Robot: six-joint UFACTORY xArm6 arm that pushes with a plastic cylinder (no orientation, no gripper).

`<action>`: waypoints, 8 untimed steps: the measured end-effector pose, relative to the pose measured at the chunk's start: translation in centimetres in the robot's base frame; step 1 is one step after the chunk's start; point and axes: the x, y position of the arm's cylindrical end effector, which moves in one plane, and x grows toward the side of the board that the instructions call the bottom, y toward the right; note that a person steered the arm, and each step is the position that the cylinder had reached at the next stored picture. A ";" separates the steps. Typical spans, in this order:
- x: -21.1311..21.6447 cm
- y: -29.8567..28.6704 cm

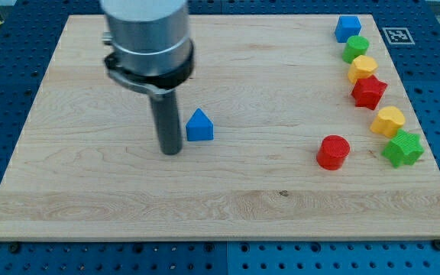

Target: Slide the blue triangle up and a bit left

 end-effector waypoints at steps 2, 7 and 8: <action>-0.7 -0.3; -4.9 5.2; -7.2 5.3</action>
